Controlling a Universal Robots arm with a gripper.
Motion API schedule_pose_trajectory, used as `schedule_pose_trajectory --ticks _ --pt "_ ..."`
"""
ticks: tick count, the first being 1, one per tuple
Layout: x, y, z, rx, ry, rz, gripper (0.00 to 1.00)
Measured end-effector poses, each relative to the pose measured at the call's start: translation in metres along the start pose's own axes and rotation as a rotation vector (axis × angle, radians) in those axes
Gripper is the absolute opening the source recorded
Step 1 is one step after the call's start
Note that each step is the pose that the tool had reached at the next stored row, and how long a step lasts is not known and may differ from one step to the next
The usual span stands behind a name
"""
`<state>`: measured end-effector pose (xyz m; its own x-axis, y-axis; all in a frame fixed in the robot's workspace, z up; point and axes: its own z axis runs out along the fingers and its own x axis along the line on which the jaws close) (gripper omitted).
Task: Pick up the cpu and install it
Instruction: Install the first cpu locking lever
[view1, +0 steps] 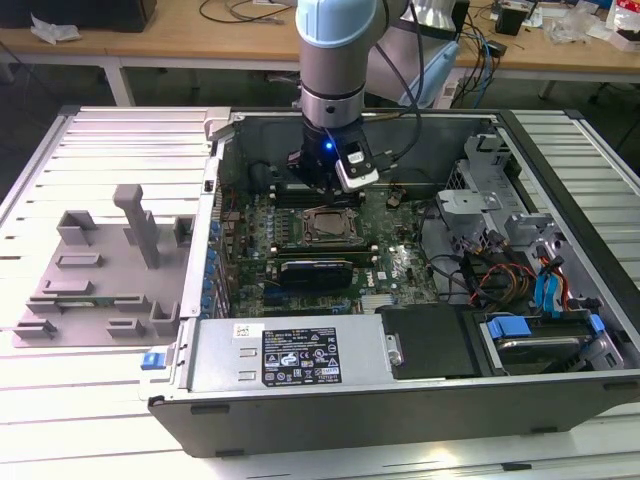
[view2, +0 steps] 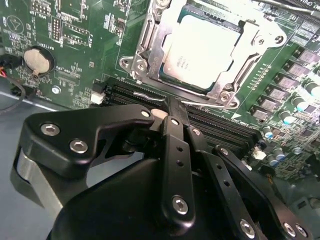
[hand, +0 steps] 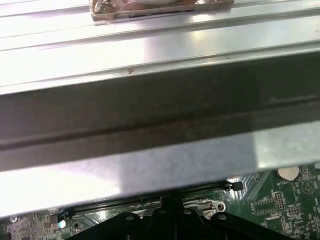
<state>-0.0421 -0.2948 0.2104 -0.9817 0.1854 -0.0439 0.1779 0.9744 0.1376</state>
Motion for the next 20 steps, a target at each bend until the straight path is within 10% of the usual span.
schedule_pose_trajectory --ticks 20 --pt "0.0011 0.0071 0.0036 0.0283 -0.0201 0.108 0.11"
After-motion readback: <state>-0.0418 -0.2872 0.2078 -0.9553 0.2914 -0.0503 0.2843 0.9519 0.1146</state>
